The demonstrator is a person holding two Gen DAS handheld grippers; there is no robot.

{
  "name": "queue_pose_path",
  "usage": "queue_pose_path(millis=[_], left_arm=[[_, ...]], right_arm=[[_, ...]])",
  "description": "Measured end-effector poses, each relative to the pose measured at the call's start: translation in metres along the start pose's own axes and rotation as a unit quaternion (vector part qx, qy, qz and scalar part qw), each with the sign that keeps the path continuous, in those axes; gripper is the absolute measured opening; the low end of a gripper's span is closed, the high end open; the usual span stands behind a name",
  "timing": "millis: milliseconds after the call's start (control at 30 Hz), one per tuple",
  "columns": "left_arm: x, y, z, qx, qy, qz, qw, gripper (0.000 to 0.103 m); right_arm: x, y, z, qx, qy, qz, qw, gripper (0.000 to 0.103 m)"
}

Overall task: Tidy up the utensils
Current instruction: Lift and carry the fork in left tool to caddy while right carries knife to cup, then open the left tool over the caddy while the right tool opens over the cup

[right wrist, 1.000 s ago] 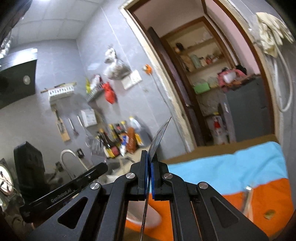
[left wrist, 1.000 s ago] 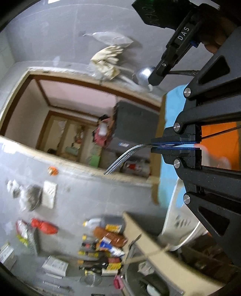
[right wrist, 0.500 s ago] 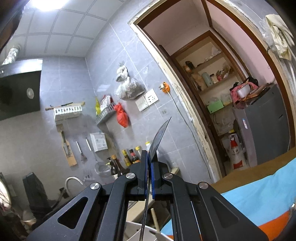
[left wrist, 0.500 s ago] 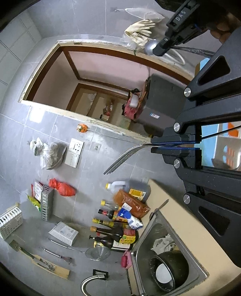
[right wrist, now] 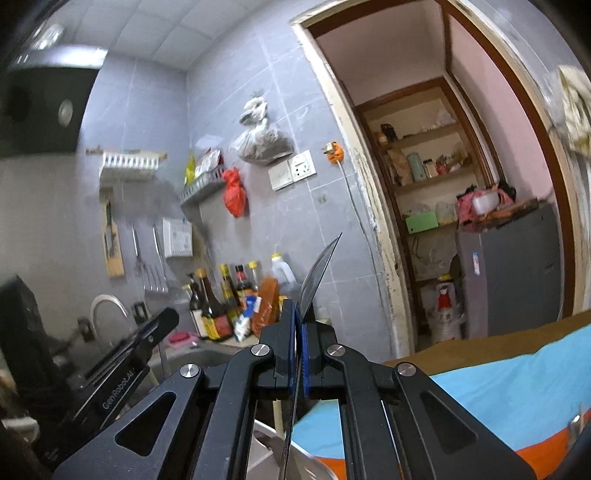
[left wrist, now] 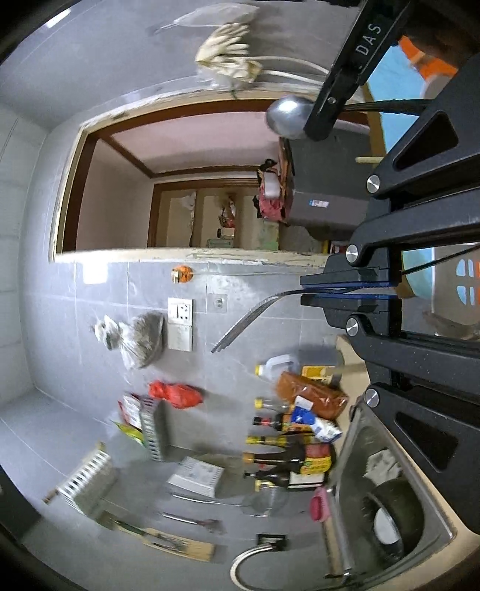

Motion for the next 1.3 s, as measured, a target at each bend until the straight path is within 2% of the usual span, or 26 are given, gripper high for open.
queue_pose_path(millis=[200,400,833,967,1200,1300], left_arm=[[-0.013,-0.013,-0.004,-0.005,-0.015,0.042,0.9990,0.001],[-0.012,-0.023,-0.005,0.013,-0.018,0.049,0.9986,0.002],[0.001,0.006,0.001,-0.041,0.010,0.078,0.9961,0.001],[0.004,0.000,0.003,-0.030,0.013,0.064,0.9974,0.000],[-0.012,-0.011,-0.002,0.001,-0.015,0.072,0.9973,0.001],[-0.011,-0.012,-0.004,0.017,-0.022,0.060,0.9978,0.001]], right_arm=[[0.009,-0.014,-0.001,0.016,0.010,-0.032,0.999,0.002],[0.008,-0.020,-0.004,0.030,0.010,-0.030,0.999,0.003],[0.007,-0.023,-0.005,0.036,0.009,-0.017,0.999,0.003],[0.007,-0.024,-0.005,0.037,0.009,-0.018,0.999,0.003],[0.005,-0.023,-0.006,0.043,0.007,-0.019,0.999,0.003],[0.003,-0.023,-0.007,0.055,0.007,-0.014,0.998,0.009]])
Point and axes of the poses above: each gripper's, at about its wrist camera, not at the fingertips, and z roughly the way its jaws point, x to its left, y to its top, the point moved 5 cm from there along z, roughly the way its jaws point, and after that the axes turned 14 degrees about -x, right-handed, at the moved point
